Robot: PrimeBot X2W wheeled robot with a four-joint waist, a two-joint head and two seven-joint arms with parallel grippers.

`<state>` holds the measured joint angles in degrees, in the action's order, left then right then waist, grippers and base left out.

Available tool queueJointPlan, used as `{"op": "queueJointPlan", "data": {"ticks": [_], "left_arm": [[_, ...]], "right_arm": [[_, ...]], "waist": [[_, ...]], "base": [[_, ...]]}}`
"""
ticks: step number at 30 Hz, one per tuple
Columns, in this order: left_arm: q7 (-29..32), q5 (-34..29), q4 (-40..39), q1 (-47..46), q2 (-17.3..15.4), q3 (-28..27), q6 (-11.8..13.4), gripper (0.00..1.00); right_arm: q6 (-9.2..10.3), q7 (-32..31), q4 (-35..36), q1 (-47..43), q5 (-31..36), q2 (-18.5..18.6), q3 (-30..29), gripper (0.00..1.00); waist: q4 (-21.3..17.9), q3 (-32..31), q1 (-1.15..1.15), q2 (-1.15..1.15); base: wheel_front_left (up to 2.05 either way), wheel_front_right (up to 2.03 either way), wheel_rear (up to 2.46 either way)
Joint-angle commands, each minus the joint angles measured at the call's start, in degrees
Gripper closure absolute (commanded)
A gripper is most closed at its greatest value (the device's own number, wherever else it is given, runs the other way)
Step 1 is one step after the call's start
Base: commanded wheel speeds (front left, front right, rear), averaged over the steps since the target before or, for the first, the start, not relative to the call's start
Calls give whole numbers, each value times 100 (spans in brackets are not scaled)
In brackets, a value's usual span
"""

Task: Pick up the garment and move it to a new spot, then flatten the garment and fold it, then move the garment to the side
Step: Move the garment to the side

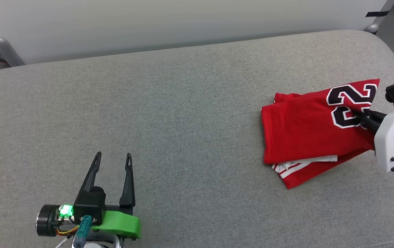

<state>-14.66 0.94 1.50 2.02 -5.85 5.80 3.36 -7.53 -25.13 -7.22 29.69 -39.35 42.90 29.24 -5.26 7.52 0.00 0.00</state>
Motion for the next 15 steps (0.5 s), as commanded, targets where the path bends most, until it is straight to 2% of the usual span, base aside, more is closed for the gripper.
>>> {"op": "queueJointPlan", "data": {"ticks": [1,6,15], "left_arm": [[-34,-67,-38,-159,-43,5,2,0],[-34,-119,-140,-470,-148,7,-3,0],[-34,-150,-420,-941,-274,37,42,0]], "right_arm": [[4,-2,-56,167,80,56,-85,100],[4,29,-410,457,317,341,-365,100],[4,190,-1455,952,648,891,-950,100]], "waist": [[-69,375,0,0],[10,930,0,0],[152,1768,0,0]], "base": [[0,0,0],[0,0,0],[0,0,0]]}}
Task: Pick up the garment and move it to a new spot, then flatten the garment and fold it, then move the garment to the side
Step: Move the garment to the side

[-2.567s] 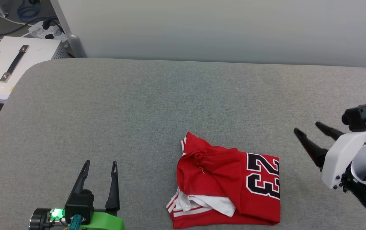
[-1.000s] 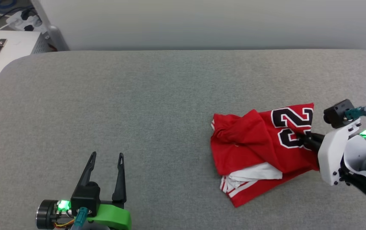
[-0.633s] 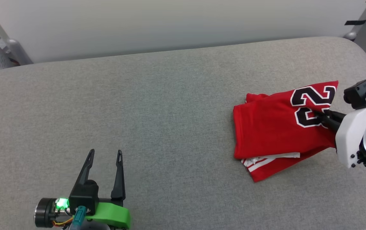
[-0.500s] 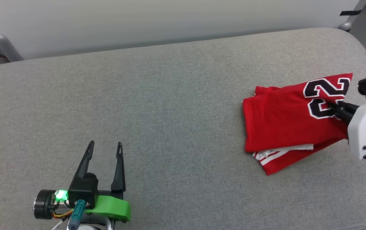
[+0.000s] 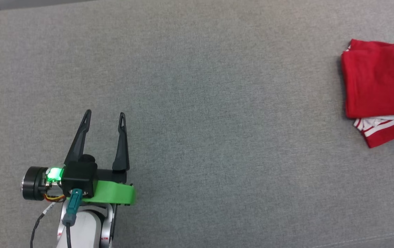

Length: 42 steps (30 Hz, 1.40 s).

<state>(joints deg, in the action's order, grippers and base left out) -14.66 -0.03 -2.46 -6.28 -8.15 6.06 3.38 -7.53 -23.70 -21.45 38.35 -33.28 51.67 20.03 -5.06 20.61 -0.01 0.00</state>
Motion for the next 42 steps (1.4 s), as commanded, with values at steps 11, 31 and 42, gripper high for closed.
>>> {"op": "queueJointPlan", "data": {"ticks": [11,31,42], "left_arm": [[-34,-98,-300,-406,-109,163,128,0],[-34,104,-30,-60,-191,179,294,0],[-34,244,197,604,-75,-26,241,0]], "right_arm": [[4,458,-1211,632,510,162,-804,100],[4,2310,-2292,443,1519,-799,-1762,0],[4,3845,285,-1004,2353,-2637,-2428,0]], "waist": [[266,1016,1,0],[336,-79,1,0],[682,-1162,1,0]], "base": [[0,0,0],[0,0,0],[0,0,0]]}}
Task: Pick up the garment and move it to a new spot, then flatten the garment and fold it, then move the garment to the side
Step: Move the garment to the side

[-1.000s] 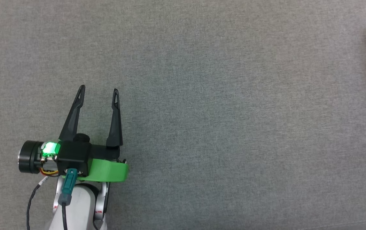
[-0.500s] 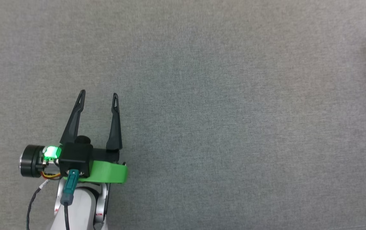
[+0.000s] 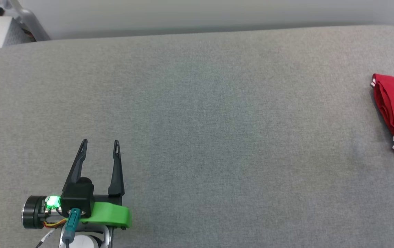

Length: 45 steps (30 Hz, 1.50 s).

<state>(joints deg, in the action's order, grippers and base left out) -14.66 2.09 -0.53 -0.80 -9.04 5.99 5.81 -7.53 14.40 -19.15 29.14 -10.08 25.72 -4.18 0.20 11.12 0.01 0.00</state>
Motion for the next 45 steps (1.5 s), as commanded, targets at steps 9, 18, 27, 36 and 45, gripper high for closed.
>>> {"op": "queueJointPlan", "data": {"ticks": [9,18,27,36,45], "left_arm": [[-34,28,109,238,97,-101,-78,0],[-34,-41,204,333,158,-60,-159,0],[-34,-64,253,471,201,-19,-218,0],[-34,-57,267,624,215,-19,-275,0],[-34,-51,280,697,210,-31,-342,0]], "right_arm": [[4,58,1605,-1316,244,-1077,313,0],[4,59,1784,-2352,287,-1728,361,0],[4,60,1920,-3176,338,-2048,72,0],[4,60,2361,-3701,455,-2191,-46,0],[4,60,2560,-3880,559,-2246,31,0]], "waist": [[411,-585,-1,0],[591,-770,-1,0],[636,-936,-1,0],[617,-1078,-1,0],[583,-1169,-1,0]], "base": [[0,0,0],[0,0,0],[0,0,0],[0,0,0],[0,0,0]]}}
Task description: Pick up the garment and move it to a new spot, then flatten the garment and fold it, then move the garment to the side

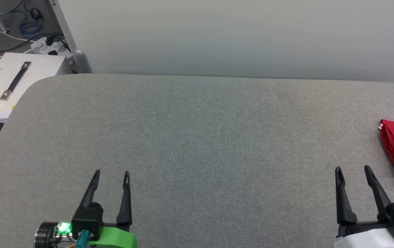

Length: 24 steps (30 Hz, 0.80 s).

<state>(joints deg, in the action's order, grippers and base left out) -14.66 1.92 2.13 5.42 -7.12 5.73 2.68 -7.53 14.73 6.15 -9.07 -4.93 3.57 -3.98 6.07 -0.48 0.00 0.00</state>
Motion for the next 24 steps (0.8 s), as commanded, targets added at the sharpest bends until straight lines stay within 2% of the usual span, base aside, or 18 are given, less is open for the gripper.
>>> {"op": "queueJointPlan", "data": {"ticks": [1,6,7,24], "left_arm": [[-34,-29,17,82,21,-8,-38,0],[-34,-9,26,125,39,-30,-57,0],[0,4,19,48,9,-30,-45,100],[144,-14,-3,-11,47,-78,-66,100]], "right_arm": [[4,27,24,-63,49,-34,18,0],[4,27,-2,-73,46,-47,13,0],[0,0,-12,-19,15,-11,9,100],[0,-145,-71,67,60,-4,45,100]], "waist": [[-5,-17,0,0],[-11,-54,0,0],[-12,-55,0,0],[-71,-48,0,0]], "base": [[0,0,0],[0,0,0],[0,0,0],[0,0,0]]}}
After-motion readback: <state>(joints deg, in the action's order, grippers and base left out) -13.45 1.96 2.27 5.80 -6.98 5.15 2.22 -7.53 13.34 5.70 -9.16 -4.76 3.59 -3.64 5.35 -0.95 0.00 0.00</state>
